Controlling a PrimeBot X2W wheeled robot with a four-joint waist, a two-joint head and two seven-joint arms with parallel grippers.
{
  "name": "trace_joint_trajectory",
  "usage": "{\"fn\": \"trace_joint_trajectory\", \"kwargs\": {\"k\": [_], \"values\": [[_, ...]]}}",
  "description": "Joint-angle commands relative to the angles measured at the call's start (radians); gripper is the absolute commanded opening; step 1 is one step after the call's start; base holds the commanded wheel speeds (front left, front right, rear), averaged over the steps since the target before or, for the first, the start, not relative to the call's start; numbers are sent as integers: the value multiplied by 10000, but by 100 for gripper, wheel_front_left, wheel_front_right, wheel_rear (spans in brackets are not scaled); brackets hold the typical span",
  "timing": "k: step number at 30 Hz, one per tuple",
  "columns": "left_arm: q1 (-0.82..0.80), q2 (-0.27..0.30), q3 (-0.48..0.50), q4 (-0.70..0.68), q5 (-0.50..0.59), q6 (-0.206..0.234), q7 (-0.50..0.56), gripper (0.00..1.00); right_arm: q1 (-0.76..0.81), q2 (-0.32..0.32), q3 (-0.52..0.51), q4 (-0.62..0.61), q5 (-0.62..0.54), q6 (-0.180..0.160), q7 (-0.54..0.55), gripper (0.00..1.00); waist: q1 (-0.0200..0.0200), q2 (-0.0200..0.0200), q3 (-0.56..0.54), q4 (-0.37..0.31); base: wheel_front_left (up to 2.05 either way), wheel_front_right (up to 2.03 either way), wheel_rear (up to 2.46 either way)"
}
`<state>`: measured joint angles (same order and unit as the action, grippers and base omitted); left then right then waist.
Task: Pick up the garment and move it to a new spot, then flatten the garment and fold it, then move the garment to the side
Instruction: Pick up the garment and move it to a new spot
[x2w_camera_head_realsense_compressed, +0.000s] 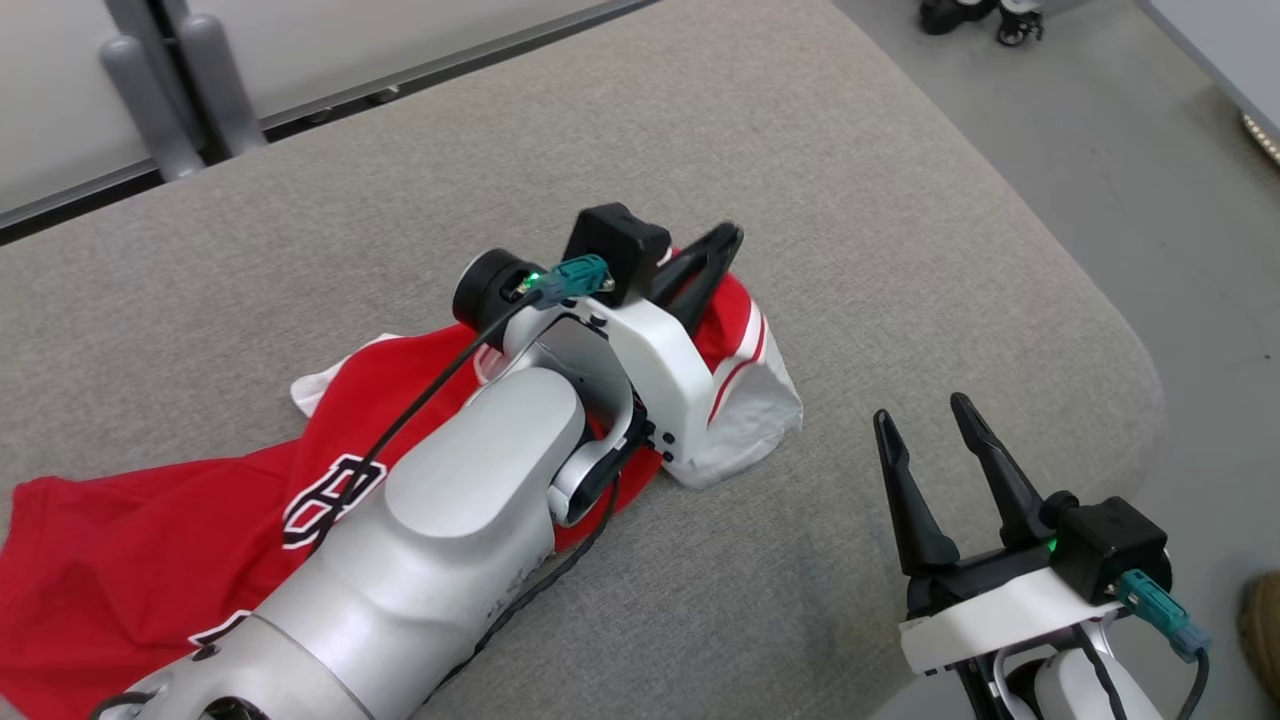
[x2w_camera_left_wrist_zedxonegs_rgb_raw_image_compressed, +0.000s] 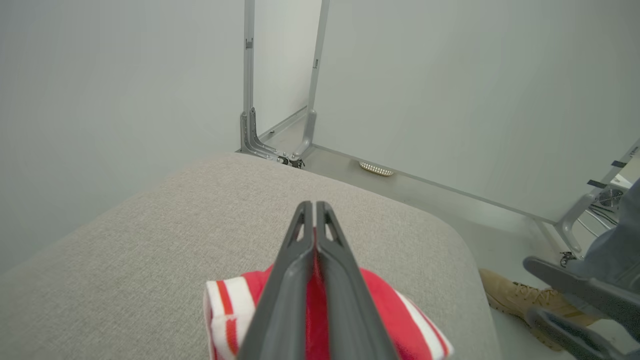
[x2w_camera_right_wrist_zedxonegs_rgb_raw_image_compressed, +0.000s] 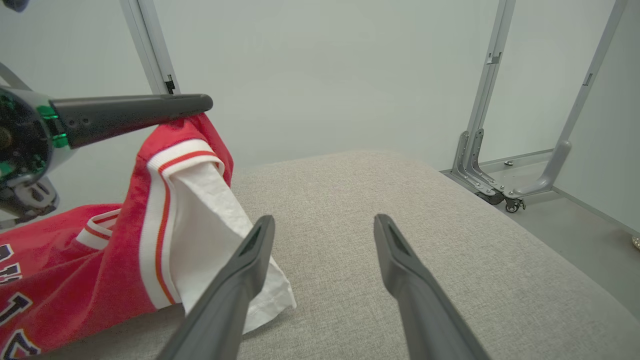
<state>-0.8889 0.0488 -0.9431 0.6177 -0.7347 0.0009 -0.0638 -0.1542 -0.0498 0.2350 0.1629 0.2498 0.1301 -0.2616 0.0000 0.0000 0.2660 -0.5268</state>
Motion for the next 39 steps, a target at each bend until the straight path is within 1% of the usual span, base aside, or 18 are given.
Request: {"fn": "trace_joint_trajectory", "kwargs": {"k": [1, 2, 3, 5, 6, 9, 11, 12, 16, 19, 25, 28, 30, 33, 36, 39], "values": [[-208, 45, -148, 252, -438, 73, -665, 100, -77, -25, 67, -40, 111, 11, -51, 100, 0, 0, 136, -231, 0, 0, 0], [-325, 48, -344, 391, -541, 21, -1010, 100, -113, -23, 131, -45, 155, 11, -51, 100, 0, 0, 157, -290, 0, 0, 0], [-325, 48, -344, 391, -541, 21, -1010, 100, -113, -23, 131, -45, 155, 11, -51, 100, 0, 0, 157, -290, 0, 0, 0], [-494, 35, -524, 510, -1048, -51, -1552, 100, -168, -28, 116, -100, 217, 11, -51, 100, 0, 0, 201, -347, 0, 0, 0], [-559, 48, -733, 641, -1295, 1, -1824, 100, -159, -26, 17, -140, 236, 11, -51, 100, 0, 0, 219, -302, 0, 0, 0], [-584, 43, -956, 783, -1435, 75, -1946, 100, -108, -26, -94, -163, 191, 11, -53, 100, 0, 0, 219, -178, 0, 0, 0], [-659, 43, -1061, 915, -1278, 227, -2005, 100, -93, -27, -178, -177, 100, 11, -53, 100, 0, 0, 208, 23, 0, 0, 0], [-664, 46, -902, 845, -1161, 356, -2018, 100, -95, -24, -193, -199, 53, 13, -53, 100, 0, 0, 190, 136, 0, 0, 0], [127, 65, 362, 38, -322, 763, -2016, 100, -44, -30, -421, -417, -233, 11, -51, 100, 0, 0, 60, 762, 0, 0, 0], [1050, 393, 1413, -949, 591, 1068, -2012, 100, 62, -31, -633, -590, -577, 11, -53, 100, 0, 0, -158, 1315, 0, 0, 0], [3784, 1107, 3077, -3079, 2172, 1719, -2015, 100, 377, -84, -1162, -803, -1285, 11, -51, 100, 0, 0, -692, 2559, 0, 0, 0], [5155, 1387, 3780, -3862, 2819, 2035, -2015, 100, 617, -250, -1385, -810, -1564, 11, -51, 100, 0, 0, -1040, 3120, 0, 0, 0], [6097, 1487, 4259, -4175, 3073, 2149, -2014, 100, 814, -343, -1588, -799, -1675, 11, -51, 100, 0, 0, -1299, 3478, 0, 0, 0], [7276, 1535, 5052, -4452, 3347, 2147, -2016, 100, 1132, -459, -1930, -794, -1782, 10, -51, 100, 0, 0, -1659, 3983, 0, 0, 0], [8349, 1514, 5778, -4561, 3610, 2004, -2016, 100, 1470, -549, -2130, -717, -1855, 8, -51, 100, 0, 0, -1981, 4350, 0, 0, 0], [9299, 1394, 6567, -4657, 3789, 1807, -2015, 100, 1764, -597, -2243, -638, -1908, 8, -51, 100, 0, 0, -2317, 4571, 0, 0, 0]]}}
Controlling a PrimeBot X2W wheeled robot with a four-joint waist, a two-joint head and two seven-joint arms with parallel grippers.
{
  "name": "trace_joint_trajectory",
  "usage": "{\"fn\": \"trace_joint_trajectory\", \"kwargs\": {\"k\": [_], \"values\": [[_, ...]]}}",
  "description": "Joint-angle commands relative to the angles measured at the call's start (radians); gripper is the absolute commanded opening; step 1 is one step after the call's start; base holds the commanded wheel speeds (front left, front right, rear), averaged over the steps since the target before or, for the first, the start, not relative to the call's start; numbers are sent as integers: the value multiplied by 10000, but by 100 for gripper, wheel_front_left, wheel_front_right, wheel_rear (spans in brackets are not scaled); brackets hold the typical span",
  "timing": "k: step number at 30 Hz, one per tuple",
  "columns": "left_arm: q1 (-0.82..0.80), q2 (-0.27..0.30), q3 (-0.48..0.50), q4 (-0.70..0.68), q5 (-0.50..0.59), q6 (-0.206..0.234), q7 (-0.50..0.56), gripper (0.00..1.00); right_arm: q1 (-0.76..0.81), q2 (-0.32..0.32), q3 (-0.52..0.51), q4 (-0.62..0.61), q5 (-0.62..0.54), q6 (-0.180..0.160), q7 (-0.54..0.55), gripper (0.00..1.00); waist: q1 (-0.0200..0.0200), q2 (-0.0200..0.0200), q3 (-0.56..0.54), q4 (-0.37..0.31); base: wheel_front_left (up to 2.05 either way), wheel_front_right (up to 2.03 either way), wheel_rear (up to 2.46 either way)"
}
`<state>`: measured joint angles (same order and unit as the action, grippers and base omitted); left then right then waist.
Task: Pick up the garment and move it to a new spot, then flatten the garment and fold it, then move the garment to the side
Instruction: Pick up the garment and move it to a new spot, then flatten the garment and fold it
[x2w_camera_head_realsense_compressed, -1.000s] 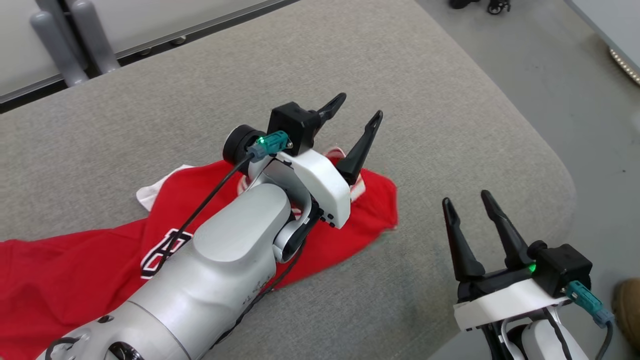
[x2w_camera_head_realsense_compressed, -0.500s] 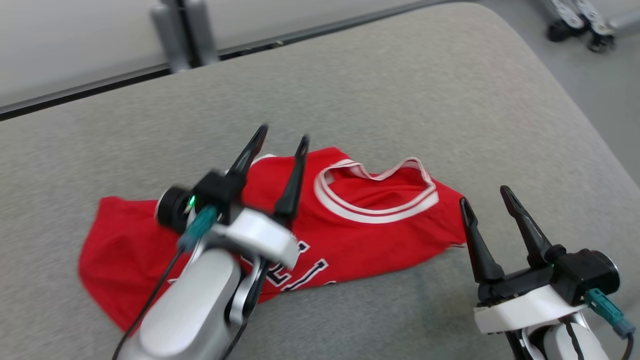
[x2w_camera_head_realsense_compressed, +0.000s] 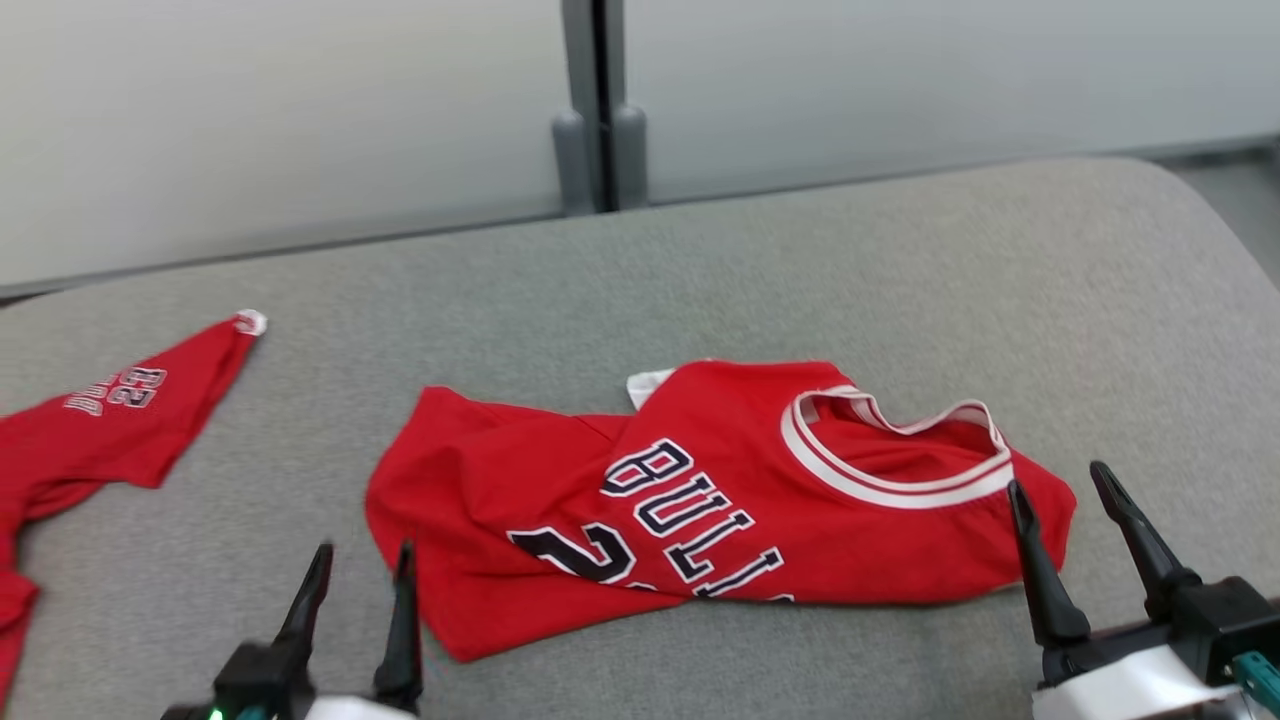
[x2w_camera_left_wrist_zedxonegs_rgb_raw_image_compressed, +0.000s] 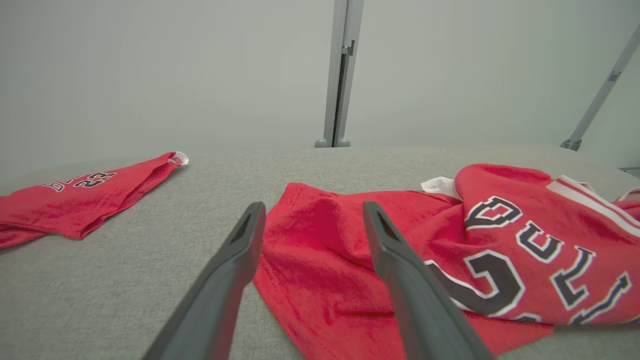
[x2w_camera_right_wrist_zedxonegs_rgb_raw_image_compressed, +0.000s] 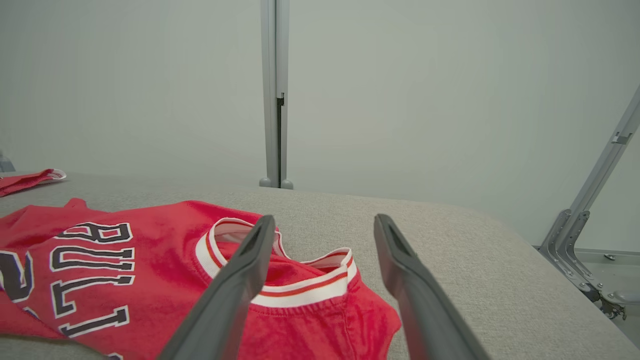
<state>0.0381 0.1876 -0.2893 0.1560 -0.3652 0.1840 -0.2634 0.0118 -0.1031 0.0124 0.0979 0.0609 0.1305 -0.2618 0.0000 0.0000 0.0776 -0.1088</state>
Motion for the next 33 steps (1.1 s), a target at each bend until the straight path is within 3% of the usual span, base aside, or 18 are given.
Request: {"fn": "trace_joint_trajectory", "kwargs": {"k": [1, 8, 21, 29, 33], "values": [[336, -7, 257, -73, 175, -99, -19, 100, 211, -69, -58, 33, -46, 5, -49, 100, 0, 0, -539, 441, 0, 0, 0], [1724, -437, 1639, -463, 757, -789, -21, 100, 586, 35, -304, 166, -107, 5, -49, 100, 0, 0, -830, 683, 0, 0, 0], [1927, -1032, 2660, -456, 1483, -1744, -19, 100, 620, 118, -165, 349, -148, 5, -49, 100, 0, 0, -952, 587, 0, 0, 0], [1692, -1241, 2785, -492, 1735, -2161, -21, 100, 455, 146, -46, 377, -80, 5, -49, 100, 0, 0, -844, 441, 0, 0, 0], [1015, -1313, 1994, -457, 1818, -2519, -20, 100, 290, 119, 100, 373, -16, 5, -49, 100, 0, 0, -678, 264, 0, 0, 0]]}}
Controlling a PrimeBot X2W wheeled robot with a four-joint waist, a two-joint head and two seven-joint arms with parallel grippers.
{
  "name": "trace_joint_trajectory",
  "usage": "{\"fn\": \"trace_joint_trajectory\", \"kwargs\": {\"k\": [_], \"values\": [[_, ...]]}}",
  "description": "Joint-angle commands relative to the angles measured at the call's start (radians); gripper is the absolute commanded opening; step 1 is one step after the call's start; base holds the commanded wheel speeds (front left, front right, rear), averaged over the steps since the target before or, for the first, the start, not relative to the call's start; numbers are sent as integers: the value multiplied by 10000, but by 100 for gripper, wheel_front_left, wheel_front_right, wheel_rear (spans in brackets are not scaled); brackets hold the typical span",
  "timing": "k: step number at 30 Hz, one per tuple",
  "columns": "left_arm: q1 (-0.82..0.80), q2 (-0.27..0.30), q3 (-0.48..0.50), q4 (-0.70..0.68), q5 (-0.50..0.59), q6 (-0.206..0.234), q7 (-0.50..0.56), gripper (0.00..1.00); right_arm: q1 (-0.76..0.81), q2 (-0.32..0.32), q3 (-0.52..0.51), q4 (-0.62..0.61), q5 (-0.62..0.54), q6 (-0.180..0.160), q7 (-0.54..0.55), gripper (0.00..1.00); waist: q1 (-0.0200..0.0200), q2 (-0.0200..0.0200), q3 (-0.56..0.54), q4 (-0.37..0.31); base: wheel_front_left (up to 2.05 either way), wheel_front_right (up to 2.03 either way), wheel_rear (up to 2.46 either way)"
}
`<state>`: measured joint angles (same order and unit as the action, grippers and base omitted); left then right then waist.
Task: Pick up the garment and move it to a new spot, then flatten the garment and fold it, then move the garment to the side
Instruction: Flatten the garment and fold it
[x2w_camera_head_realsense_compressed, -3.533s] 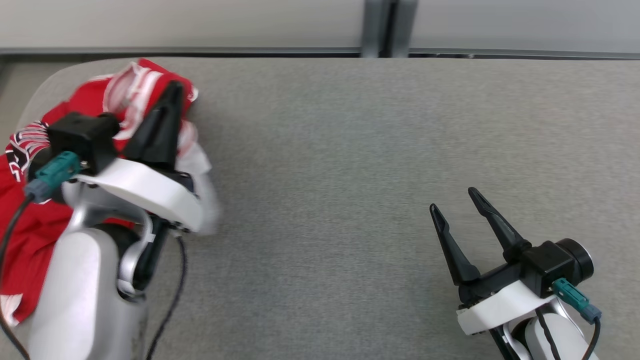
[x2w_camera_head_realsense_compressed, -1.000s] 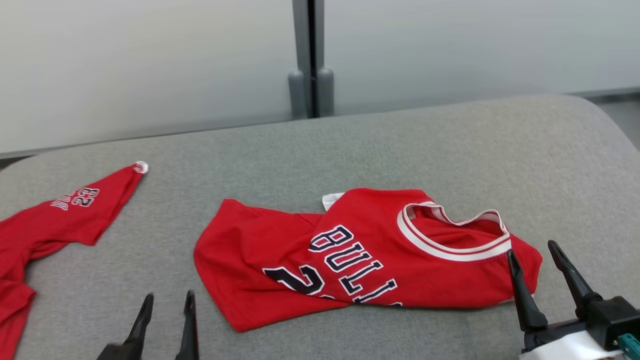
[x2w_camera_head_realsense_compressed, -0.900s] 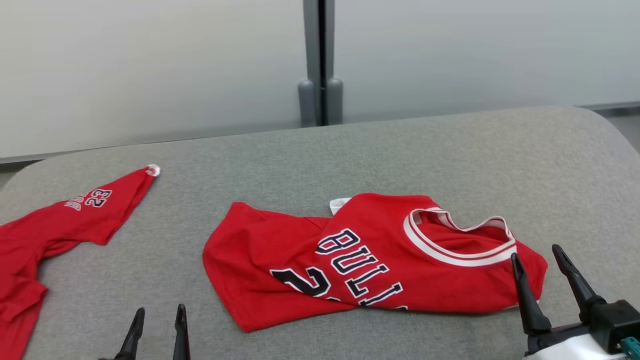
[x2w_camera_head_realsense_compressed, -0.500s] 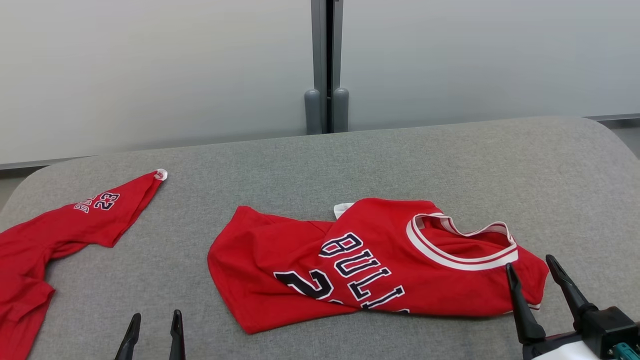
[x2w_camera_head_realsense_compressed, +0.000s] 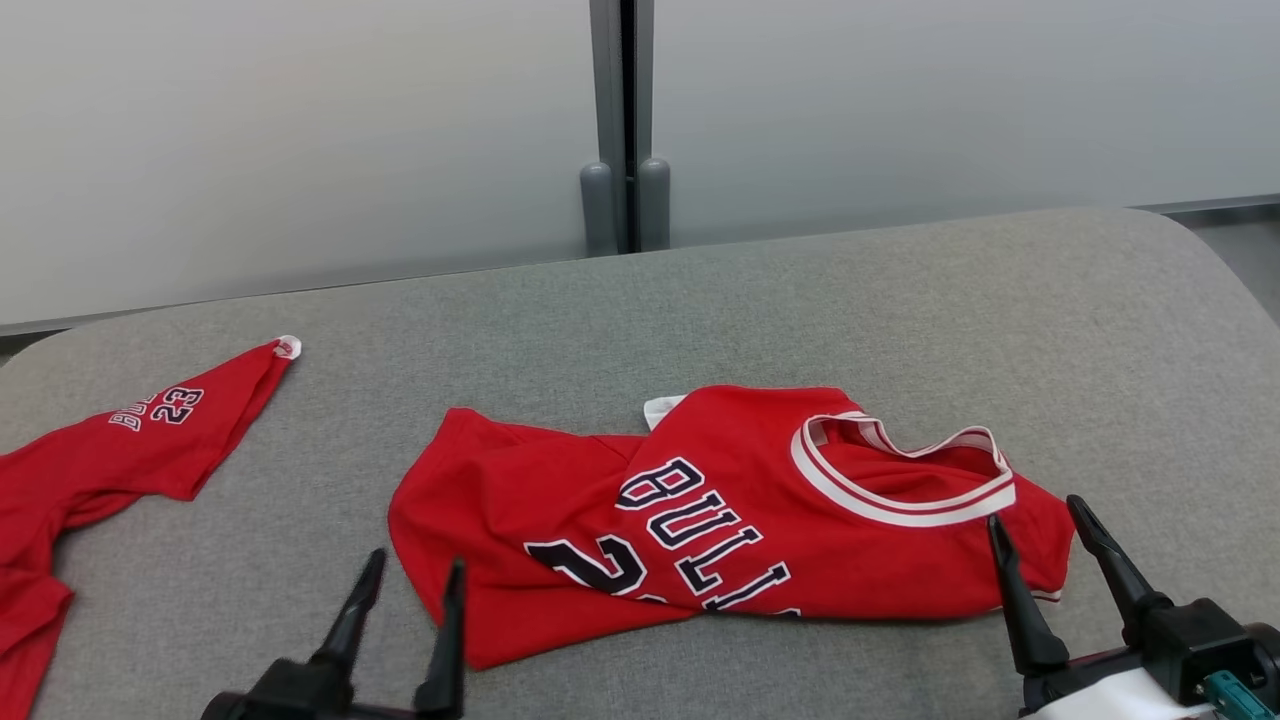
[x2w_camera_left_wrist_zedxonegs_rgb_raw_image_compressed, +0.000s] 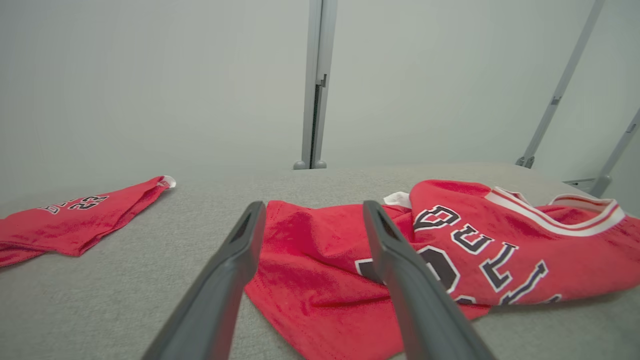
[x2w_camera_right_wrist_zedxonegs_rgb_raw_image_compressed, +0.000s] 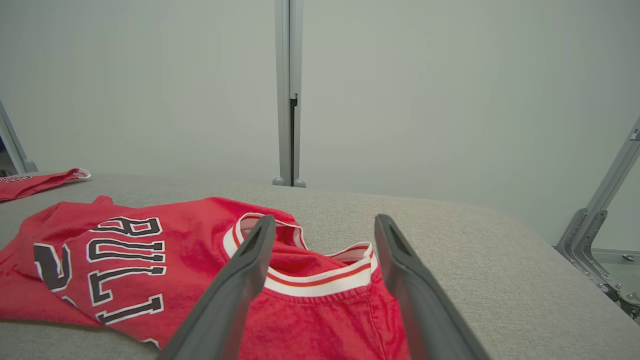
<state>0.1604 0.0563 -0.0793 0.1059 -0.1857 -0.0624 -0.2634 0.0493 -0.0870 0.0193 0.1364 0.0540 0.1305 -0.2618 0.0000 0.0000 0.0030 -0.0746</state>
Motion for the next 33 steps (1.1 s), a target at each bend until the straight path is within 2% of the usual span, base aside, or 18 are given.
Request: {"fn": "trace_joint_trajectory", "kwargs": {"k": [1, 5, 8, 10, 14, 15, 17, 18, 19, 24, 30, 33], "values": [[-458, -6, -402, 161, 47, -131, -18, 100, -139, -54, 74, -20, 65, 5, -49, 100, 0, 0, 117, -144, 0, 0, 0], [-1848, -33, -1626, 740, -191, -318, 612, 100, -378, -66, 211, -104, 121, 5, -49, 100, 0, 0, 463, -466, 0, 0, 0], [-2898, -40, -2567, 1328, -1010, -266, 1315, 100, -545, -53, 345, -83, 179, 5, -49, 100, 0, 0, 756, -787, 0, 0, 0], [-3759, -24, -3260, 2198, -1708, 76, 2188, 100, -708, -19, 399, -27, 243, 3, -49, 100, 0, 0, 966, -1139, 0, 0, 0], [-4606, -32, -3490, 3393, -2052, 825, 3063, 100, -849, 46, 459, 17, 333, 3, -49, 100, 0, 0, 1143, -1662, 0, 0, 0], [-4714, -36, -3505, 3640, -2083, 955, 3223, 100, -864, 67, 451, 0, 344, 5, -49, 100, 0, 0, 1183, -1774, 0, 0, 0], [-4855, -48, -3579, 3981, -2299, 938, 3491, 100, -872, 107, 476, -1, 364, 5, -49, 100, 0, 0, 1242, -1967, 0, 0, 0], [-4914, -38, -3619, 4057, -2391, 862, 3553, 58, -873, 125, 471, 7, 388, 5, -49, 100, 0, 0, 1264, -2046, 0, 0, 0], [-4961, -38, -3674, 4098, -2511, 742, 3632, 0, -871, 138, 461, 19, 400, 3, -49, 100, 0, 0, 1281, -2109, 0, 0, 0], [-5124, -36, -3752, 3942, -2718, 473, 3605, 0, -829, 192, 411, 49, 438, 3, -49, 100, 0, 0, 1335, -2285, 0, 0, 0], [-6032, 144, -3235, 3306, -2652, 849, 3074, 0, -1082, 231, 567, -1, 498, 3, -49, 100, 0, 0, 1581, -2573, 0, 0, 0], [-6782, 328, -2929, 3513, -2628, 1053, 3162, 0, -1190, 252, 743, 8, 534, 3, -49, 100, 0, 0, 1767, -2814, 0, 0, 0]]}}
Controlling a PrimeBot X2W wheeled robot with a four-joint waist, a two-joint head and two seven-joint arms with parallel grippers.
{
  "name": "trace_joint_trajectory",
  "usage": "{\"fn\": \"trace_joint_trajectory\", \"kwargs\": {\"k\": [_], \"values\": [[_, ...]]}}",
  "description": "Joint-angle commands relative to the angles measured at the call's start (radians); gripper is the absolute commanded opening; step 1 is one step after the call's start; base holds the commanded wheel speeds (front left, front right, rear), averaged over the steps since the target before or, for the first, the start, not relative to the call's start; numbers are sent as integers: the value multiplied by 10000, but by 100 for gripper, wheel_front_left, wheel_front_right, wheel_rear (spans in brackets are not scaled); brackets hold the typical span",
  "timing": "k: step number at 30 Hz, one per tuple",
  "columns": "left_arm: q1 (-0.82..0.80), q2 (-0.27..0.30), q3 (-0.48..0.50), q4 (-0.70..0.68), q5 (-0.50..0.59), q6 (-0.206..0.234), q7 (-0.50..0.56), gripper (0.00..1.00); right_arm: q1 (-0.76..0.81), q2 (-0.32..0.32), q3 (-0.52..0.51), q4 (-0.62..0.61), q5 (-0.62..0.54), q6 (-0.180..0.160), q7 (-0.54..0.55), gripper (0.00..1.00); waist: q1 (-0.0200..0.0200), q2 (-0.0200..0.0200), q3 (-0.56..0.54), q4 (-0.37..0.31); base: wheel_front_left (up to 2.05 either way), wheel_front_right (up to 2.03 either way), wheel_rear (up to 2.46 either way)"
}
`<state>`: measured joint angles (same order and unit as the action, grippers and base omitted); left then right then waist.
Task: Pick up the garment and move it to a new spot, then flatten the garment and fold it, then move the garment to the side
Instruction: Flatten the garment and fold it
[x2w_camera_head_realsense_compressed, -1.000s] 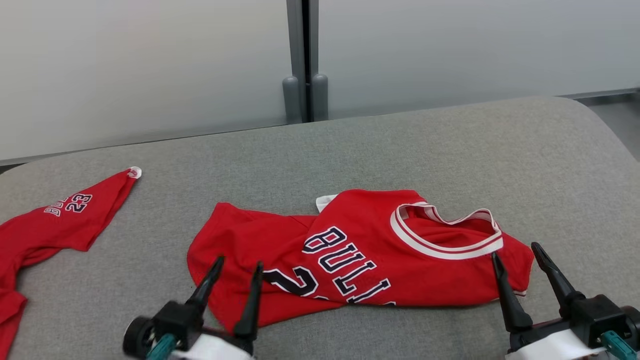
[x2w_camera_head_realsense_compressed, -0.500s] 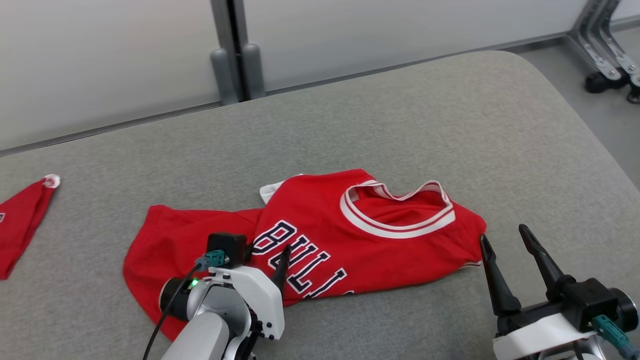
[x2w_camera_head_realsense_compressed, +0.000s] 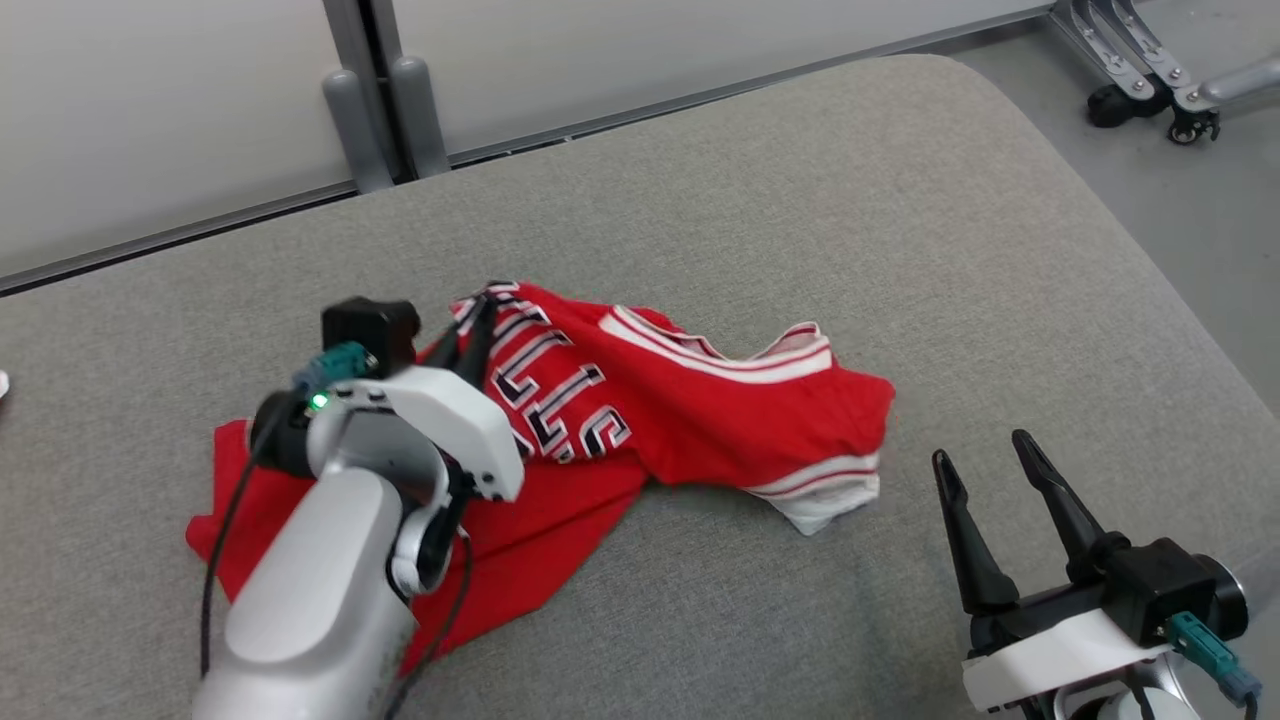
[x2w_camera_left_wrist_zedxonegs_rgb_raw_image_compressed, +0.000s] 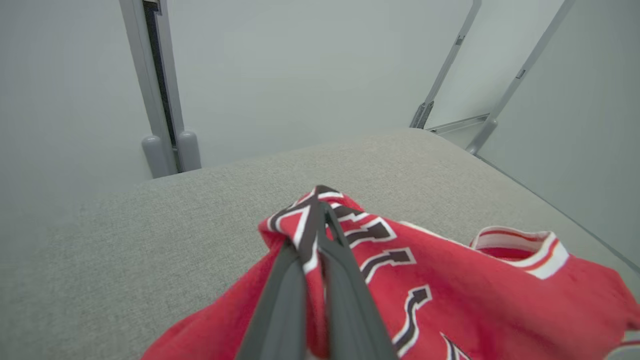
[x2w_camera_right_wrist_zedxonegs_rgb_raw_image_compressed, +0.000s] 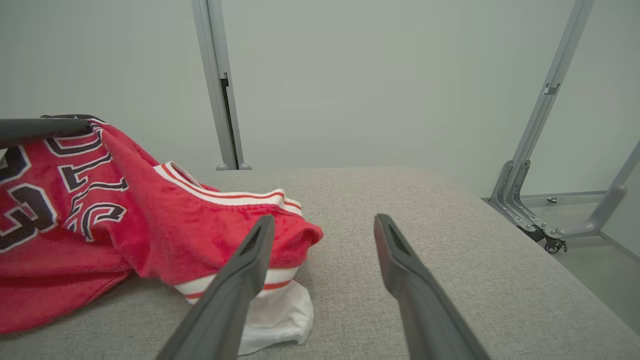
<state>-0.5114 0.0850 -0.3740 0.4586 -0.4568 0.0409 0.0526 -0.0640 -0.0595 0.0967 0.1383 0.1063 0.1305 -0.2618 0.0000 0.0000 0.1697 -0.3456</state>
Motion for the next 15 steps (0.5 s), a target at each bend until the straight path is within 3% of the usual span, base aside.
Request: {"fn": "trace_joint_trajectory", "kwargs": {"k": [1, 11, 12, 13, 14, 15], "values": [[-346, 124, 132, 148, 101, 84, 16, 0, -122, -18, 16, 10, 25, 3, -49, 100, 0, 0, 168, -208, 0, 0, 0], [-2918, 1315, 914, 3205, 612, 808, -1022, 0, -510, 53, 316, 160, 271, 3, -49, 100, 0, 0, 1044, -1303, 0, 0, 0], [-2982, 1345, 896, 3567, 639, 710, -1200, 19, -514, 60, 344, 166, 293, 5, -49, 100, 0, 0, 1098, -1368, 0, 0, 0], [-3063, 1360, 812, 3837, 686, 470, -1461, 76, -494, 65, 369, 187, 317, 5, -49, 100, 0, 0, 1136, -1428, 0, 0, 0], [-3089, 1400, 815, 4182, 692, 470, -1591, 100, -477, 65, 405, 204, 336, 3, -49, 100, 0, 0, 1153, -1480, 0, 0, 0], [-3113, 1496, 743, 4451, 818, 446, -1819, 100, -457, 54, 393, 215, 352, 5, -49, 100, 0, 0, 1156, -1510, 0, 0, 0]]}}
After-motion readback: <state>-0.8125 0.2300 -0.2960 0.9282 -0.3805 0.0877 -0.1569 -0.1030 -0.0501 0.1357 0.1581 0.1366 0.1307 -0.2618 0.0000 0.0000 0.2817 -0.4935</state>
